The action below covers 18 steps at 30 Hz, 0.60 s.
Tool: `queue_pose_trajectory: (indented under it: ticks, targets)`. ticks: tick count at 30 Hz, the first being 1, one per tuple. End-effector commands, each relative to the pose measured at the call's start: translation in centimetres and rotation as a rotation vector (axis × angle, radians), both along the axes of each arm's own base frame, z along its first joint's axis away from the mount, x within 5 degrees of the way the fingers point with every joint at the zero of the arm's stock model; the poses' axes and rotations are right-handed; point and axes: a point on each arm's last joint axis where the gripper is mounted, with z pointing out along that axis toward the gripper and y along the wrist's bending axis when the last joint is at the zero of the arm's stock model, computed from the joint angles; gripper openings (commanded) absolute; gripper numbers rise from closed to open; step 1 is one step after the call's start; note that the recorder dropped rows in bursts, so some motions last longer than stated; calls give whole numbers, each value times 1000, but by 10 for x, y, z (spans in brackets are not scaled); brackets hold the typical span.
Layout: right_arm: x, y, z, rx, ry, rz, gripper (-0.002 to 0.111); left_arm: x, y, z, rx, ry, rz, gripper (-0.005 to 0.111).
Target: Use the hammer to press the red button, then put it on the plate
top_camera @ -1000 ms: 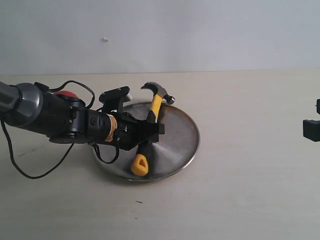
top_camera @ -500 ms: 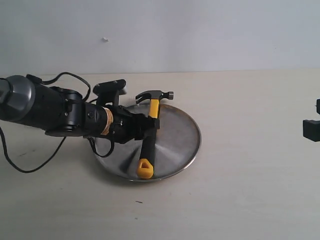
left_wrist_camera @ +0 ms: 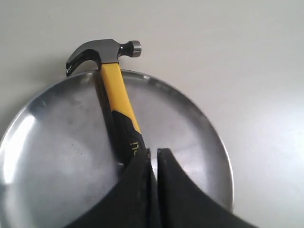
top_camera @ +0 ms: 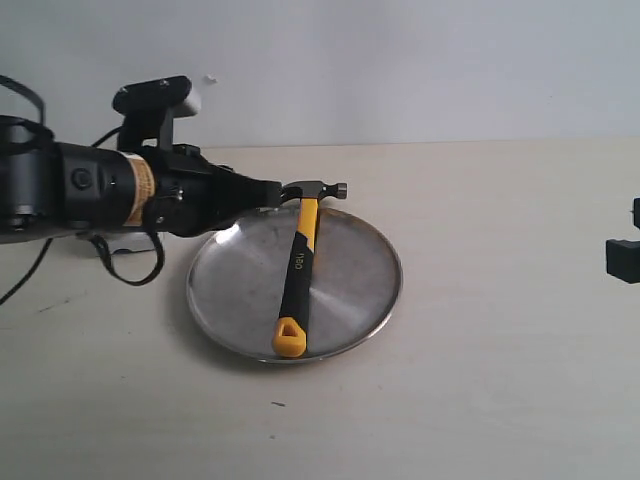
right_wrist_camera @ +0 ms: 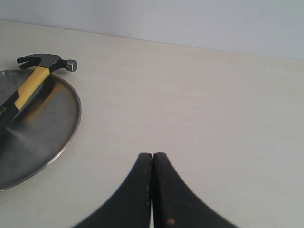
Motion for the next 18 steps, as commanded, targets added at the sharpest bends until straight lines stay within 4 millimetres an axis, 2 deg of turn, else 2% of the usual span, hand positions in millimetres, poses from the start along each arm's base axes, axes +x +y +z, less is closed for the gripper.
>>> queue_pose_trajectory:
  ticks: [1,11,18]
  targets:
    - [-1,-1,0,0,-6,1,0,-29,18,23,28,-90,-41,0]
    - [-1,-1,0,0,-6,1,0,-95,62,70,-6,-285,-42,0]
    - [-1,-1,0,0,-6,1,0,-136,95,88,-34,-402,20,0]
